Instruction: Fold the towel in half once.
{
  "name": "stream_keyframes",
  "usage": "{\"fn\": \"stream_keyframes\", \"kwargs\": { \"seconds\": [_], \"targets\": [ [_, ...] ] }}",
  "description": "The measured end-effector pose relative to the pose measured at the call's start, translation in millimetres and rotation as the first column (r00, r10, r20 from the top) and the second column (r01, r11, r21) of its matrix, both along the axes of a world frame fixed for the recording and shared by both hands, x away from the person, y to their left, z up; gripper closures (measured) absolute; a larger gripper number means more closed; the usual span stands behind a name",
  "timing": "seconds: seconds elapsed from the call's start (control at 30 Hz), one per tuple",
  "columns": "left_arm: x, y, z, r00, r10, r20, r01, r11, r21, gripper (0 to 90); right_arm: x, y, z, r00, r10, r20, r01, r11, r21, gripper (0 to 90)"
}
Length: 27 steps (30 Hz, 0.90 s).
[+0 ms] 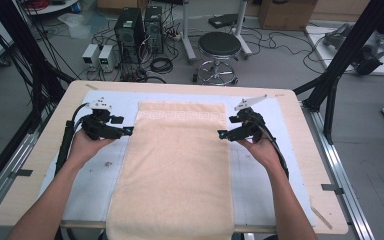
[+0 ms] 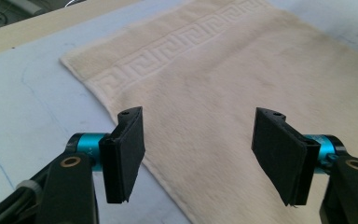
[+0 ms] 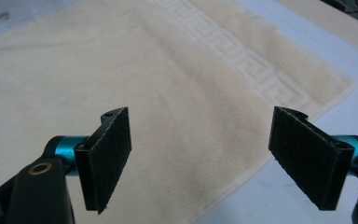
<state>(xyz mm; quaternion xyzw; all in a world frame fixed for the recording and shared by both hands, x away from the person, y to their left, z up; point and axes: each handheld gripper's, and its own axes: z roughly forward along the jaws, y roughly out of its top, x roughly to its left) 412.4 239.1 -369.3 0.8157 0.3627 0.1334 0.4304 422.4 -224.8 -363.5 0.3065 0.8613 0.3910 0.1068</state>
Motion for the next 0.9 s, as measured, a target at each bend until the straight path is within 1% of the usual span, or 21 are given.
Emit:
{"fn": "stream_keyframes", "kwargs": {
  "seconds": [0.03, 0.07, 0.1, 0.13, 0.2, 0.27, 0.33, 0.37, 0.43, 0.5, 0.57, 0.6, 0.63, 0.67, 0.7, 0.73, 0.77, 0.8, 0.83, 0.87, 0.9],
  "targets": [
    [6.2, -1.5, -0.6, 1.0000, 0.003, -0.001, -0.003, 1.0000, 0.009, 35.0, 5.5, 0.5, 0.9, 1.0000, -0.006, 0.000, 0.006, 0.9999, -0.008, 21.2],
    [11.6, -3.2, -2.2, 0.9999, 0.012, 0.000, -0.012, 0.9999, 0.002, 35.0, 9.4, 0.5, 0.7, 0.9998, -0.017, 0.013, 0.017, 0.9998, -0.001, 23.8],
    [17.5, -4.1, -3.7, 0.9999, 0.010, -0.003, -0.010, 0.9999, 0.009, 35.8, 14.7, 0.8, -0.7, 0.9998, -0.020, 0.006, 0.020, 0.9998, -0.007, 24.2],
    [22.7, -5.8, -6.4, 0.9999, 0.015, -0.003, -0.015, 0.9998, 0.011, 36.8, 19.5, 1.6, -3.4, 0.9995, -0.030, 0.002, 0.030, 0.9994, -0.014, 24.6],
    [32.1, -9.4, -13.3, 0.9997, 0.022, -0.007, -0.022, 0.9995, 0.022, 38.5, 26.9, 3.3, -11.3, 0.9991, -0.041, 0.005, 0.041, 0.9987, -0.030, 28.6],
    [38.8, -12.2, -21.3, 0.9995, 0.030, -0.007, -0.030, 0.9989, 0.036, 40.6, 33.7, 4.7, -21.0, 0.9983, -0.057, -0.008, 0.057, 0.9971, -0.051, 31.3],
    [43.8, -14.2, -30.1, 0.9992, 0.039, -0.002, -0.039, 0.9983, 0.044, 43.4, 39.4, 5.7, -30.7, 0.9962, -0.079, -0.037, 0.076, 0.9950, -0.064, 32.9],
    [46.5, -14.2, -34.3, 0.9989, 0.046, -0.007, -0.045, 0.9978, 0.049, 43.4, 42.4, 6.1, -35.4, 0.9951, -0.088, -0.046, 0.084, 0.9938, -0.073, 34.5],
    [51.5, -14.0, -43.5, 0.9973, 0.066, -0.033, -0.064, 0.9972, 0.037, 43.6, 45.6, 9.6, -43.9, 0.9938, -0.093, -0.061, 0.086, 0.9902, -0.110, 37.2],
    [55.8, -14.5, -52.1, 0.9950, 0.077, -0.063, -0.075, 0.9965, 0.039, 44.0, 48.9, 12.9, -50.8, 0.9936, -0.093, -0.063, 0.084, 0.9868, -0.138, 40.0],
    [58.6, -17.4, -59.4, 0.9939, 0.083, -0.073, -0.078, 0.9949, 0.064, 44.6, 52.0, 13.4, -55.3, 0.9913, -0.110, -0.073, 0.099, 0.9860, -0.134, 42.4],
    [59.4, -18.6, -62.6, 0.9932, 0.082, -0.083, -0.076, 0.9947, 0.069, 45.0, 53.4, 13.4, -57.2, 0.9901, -0.117, -0.079, 0.107, 0.9868, -0.122, 43.5],
    [60.2, -19.9, -65.6, 0.9927, 0.078, -0.093, -0.072, 0.9952, 0.067, 46.4, 54.6, 13.6, -58.9, 0.9893, -0.121, -0.081, 0.111, 0.9866, -0.119, 45.4],
    [60.5, -21.6, -68.5, 0.9925, 0.076, -0.096, -0.069, 0.9948, 0.075, 48.3, 55.3, 14.5, -60.3, 0.9883, -0.124, -0.089, 0.113, 0.9865, -0.118, 48.6],
    [59.3, -23.2, -68.7, 0.9932, 0.085, -0.080, -0.078, 0.9929, 0.090, 48.5, 56.1, 15.7, -61.9, 0.9887, -0.117, -0.094, 0.105, 0.9869, -0.123, 51.0],
    [58.7, -24.3, -68.0, 0.9931, 0.096, -0.067, -0.088, 0.9897, 0.113, 53.1, 56.6, 17.6, -63.5, 0.9894, -0.109, -0.096, 0.095, 0.9858, -0.139, 54.7],
    [58.6, -24.5, -67.3, 0.9929, 0.100, -0.065, -0.091, 0.9885, 0.121, 57.3, 56.1, 19.7, -64.8, 0.9900, -0.108, -0.090, 0.094, 0.9844, -0.149, 56.9],
    [58.2, -24.5, -67.0, 0.9927, 0.092, -0.078, -0.084, 0.9909, 0.106, 62.3, 55.9, 21.2, -64.5, 0.9901, -0.113, -0.083, 0.099, 0.9832, -0.153, 63.1],
    [57.9, -24.8, -67.2, 0.9926, 0.083, -0.089, -0.074, 0.9926, 0.097, 72.0, 56.1, 21.3, -63.4, 0.9897, -0.101, -0.101, 0.086, 0.9857, -0.145, 73.6],
    [57.4, -26.3, -67.4, 0.9915, 0.088, -0.096, -0.080, 0.9932, 0.085, 76.5, 56.1, 21.6, -62.9, 0.9889, -0.086, -0.121, 0.070, 0.9887, -0.133, 79.6],
    [57.0, -27.7, -67.2, 0.9915, 0.081, -0.102, -0.073, 0.9939, 0.083, 82.6, 55.8, 22.1, -62.4, 0.9889, -0.077, -0.127, 0.060, 0.9892, -0.134, 82.1]
  ]
}}
